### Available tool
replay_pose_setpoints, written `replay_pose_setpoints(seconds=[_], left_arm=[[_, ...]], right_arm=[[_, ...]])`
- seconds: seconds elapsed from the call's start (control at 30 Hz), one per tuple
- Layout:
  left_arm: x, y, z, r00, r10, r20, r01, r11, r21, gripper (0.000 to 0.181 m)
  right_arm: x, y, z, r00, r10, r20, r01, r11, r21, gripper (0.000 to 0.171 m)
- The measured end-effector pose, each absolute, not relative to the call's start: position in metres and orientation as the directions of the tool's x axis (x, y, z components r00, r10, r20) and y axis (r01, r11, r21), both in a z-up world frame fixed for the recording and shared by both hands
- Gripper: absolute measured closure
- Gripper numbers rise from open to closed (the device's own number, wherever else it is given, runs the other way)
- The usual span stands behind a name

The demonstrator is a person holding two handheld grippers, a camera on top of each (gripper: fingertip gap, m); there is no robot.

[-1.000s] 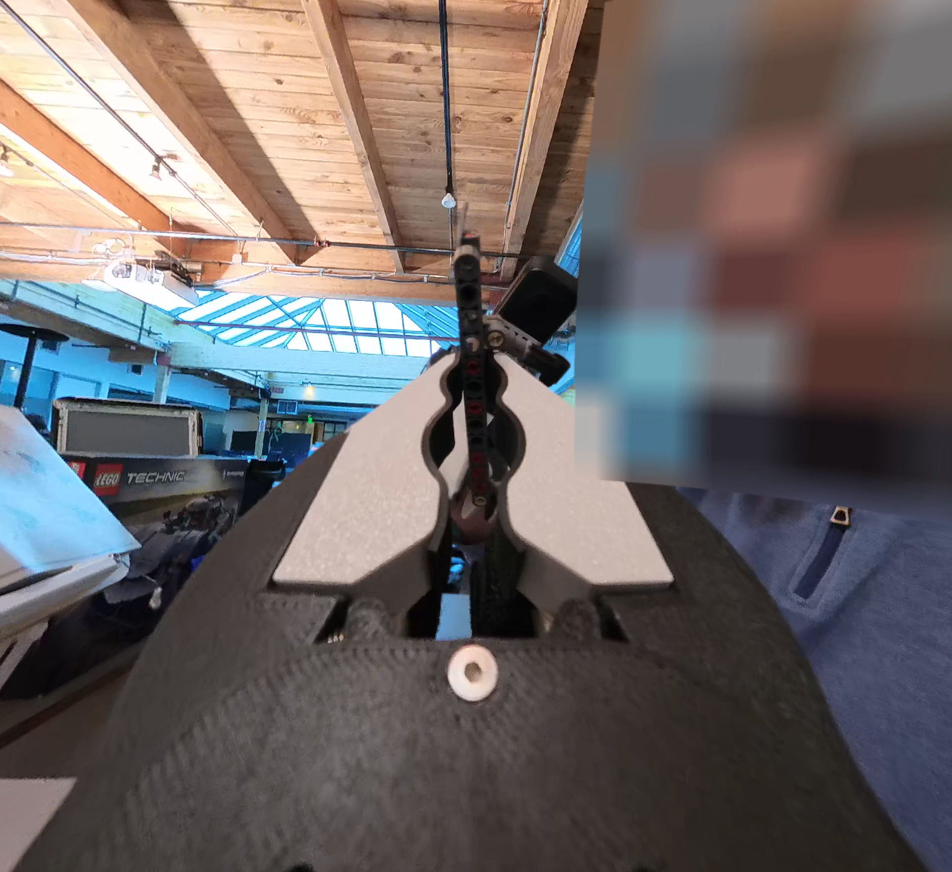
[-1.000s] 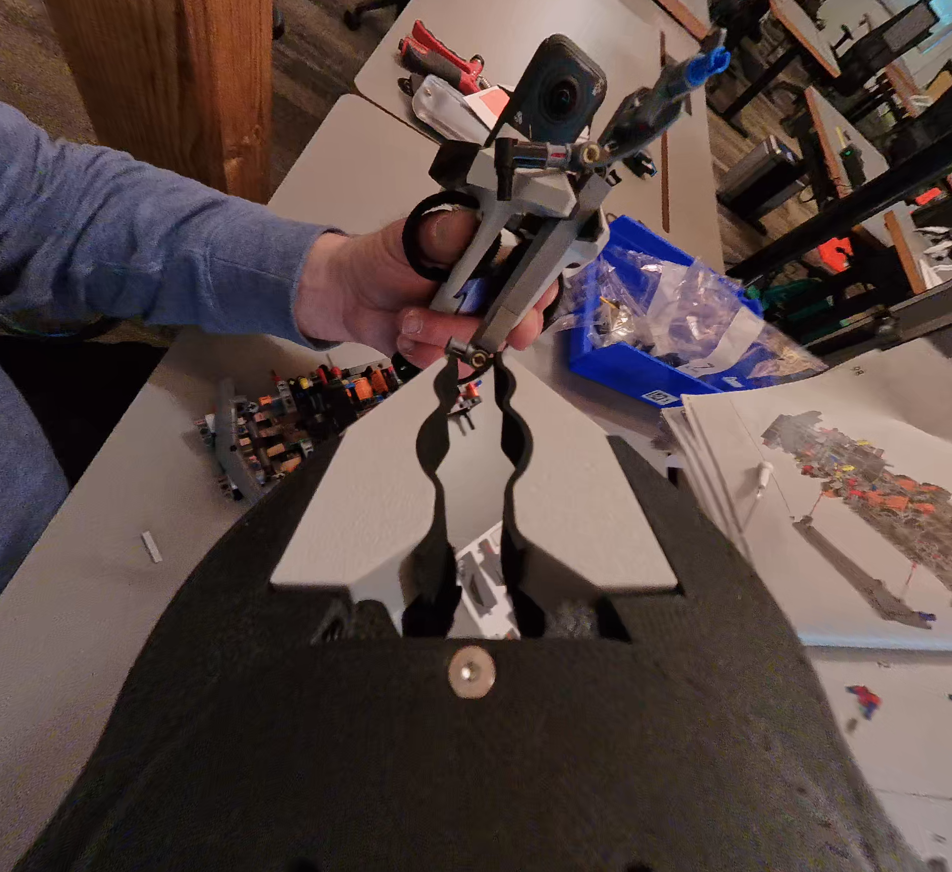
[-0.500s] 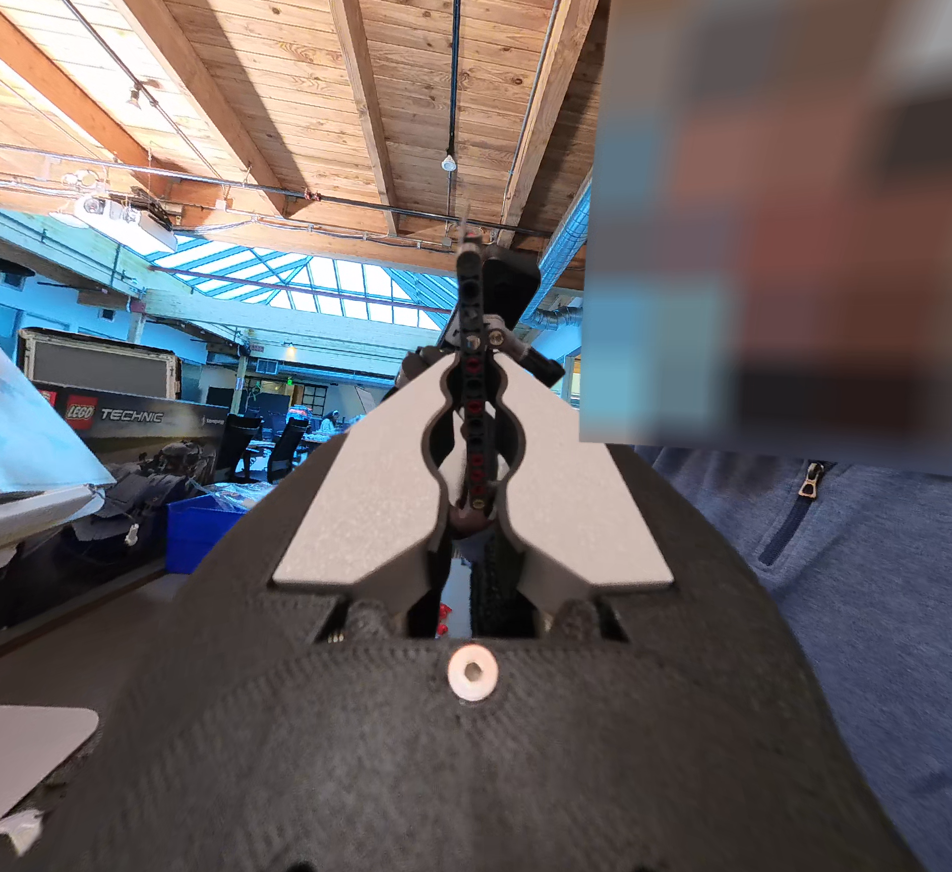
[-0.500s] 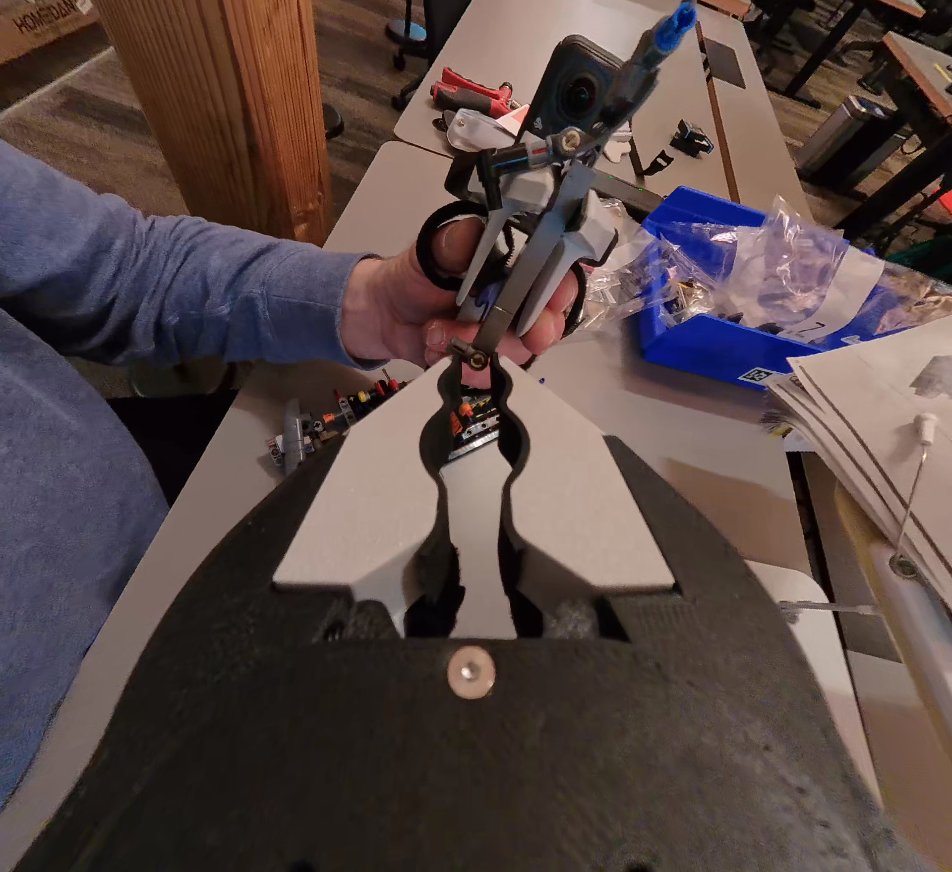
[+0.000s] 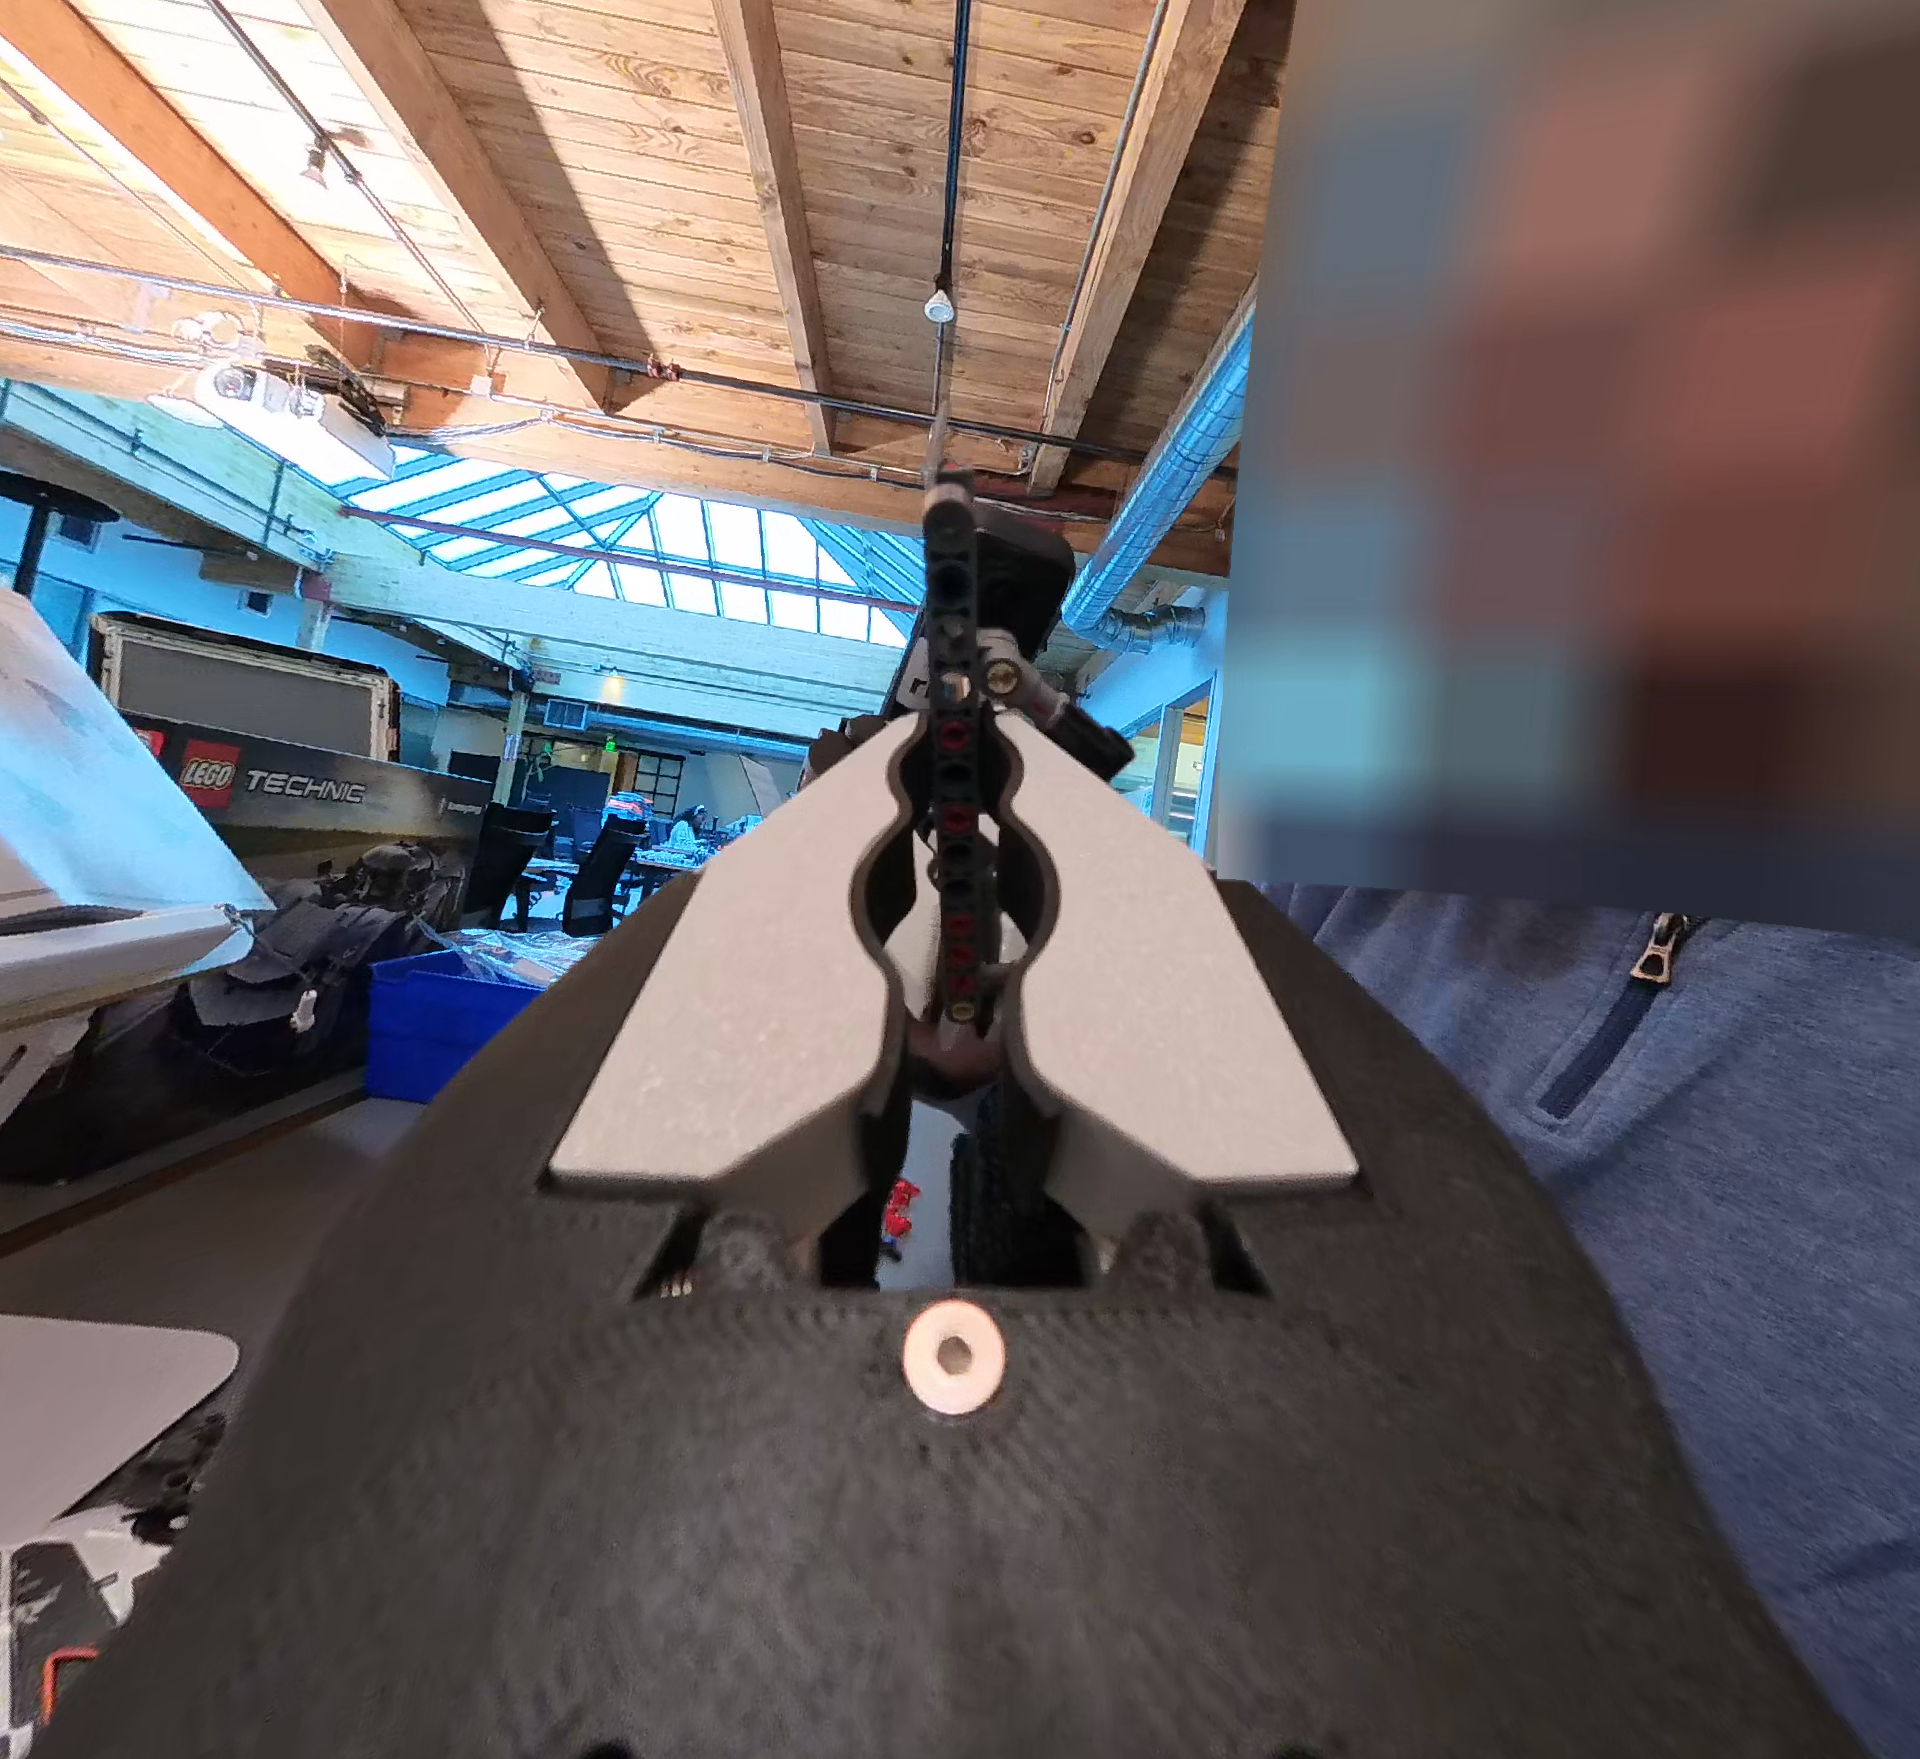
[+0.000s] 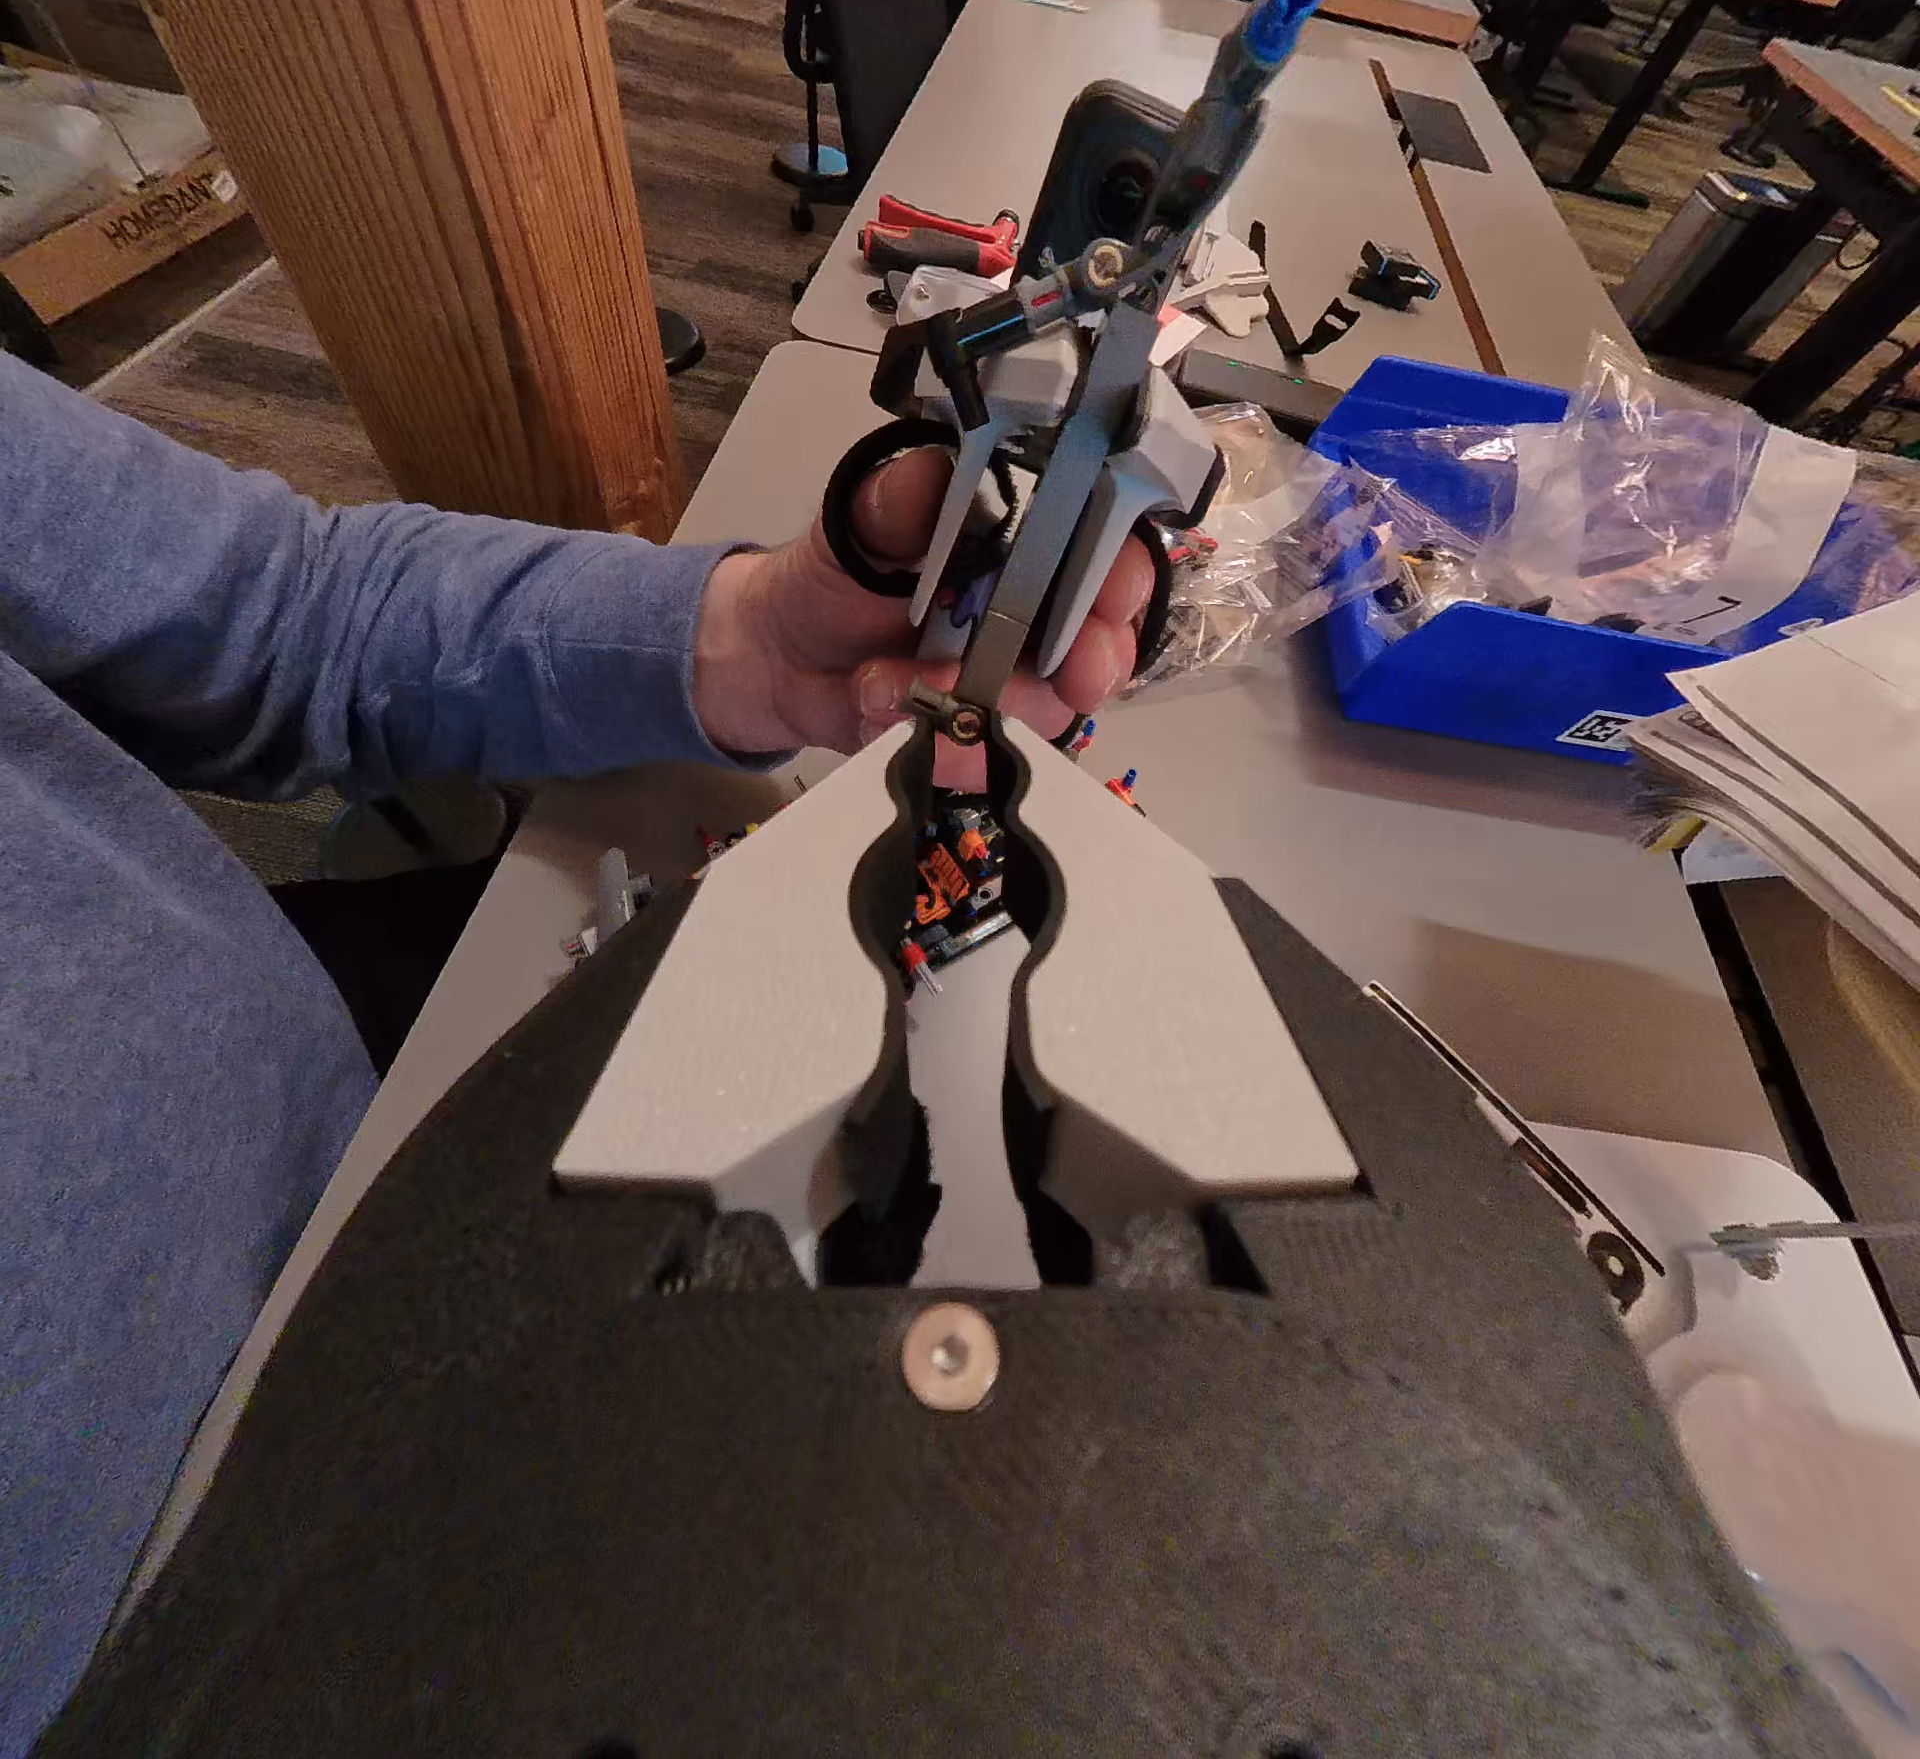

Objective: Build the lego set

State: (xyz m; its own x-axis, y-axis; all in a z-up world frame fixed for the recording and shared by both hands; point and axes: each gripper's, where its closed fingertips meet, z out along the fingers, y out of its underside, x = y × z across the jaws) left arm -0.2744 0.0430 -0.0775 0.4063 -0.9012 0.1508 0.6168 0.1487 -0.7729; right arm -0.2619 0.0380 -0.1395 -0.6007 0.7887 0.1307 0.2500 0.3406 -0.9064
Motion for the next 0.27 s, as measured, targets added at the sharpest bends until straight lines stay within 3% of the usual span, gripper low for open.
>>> replay_pose_setpoints(seconds=[0.27], left_arm=[[-0.2823, 0.0346, -0.0718, 0.364, -0.920, 0.145, 0.672, 0.152, -0.724, 0.176]], right_arm=[[-0.2679, 0.0289, -0.1330, -0.611, 0.788, 0.069, 0.244, 0.270, -0.932, 0.164]])
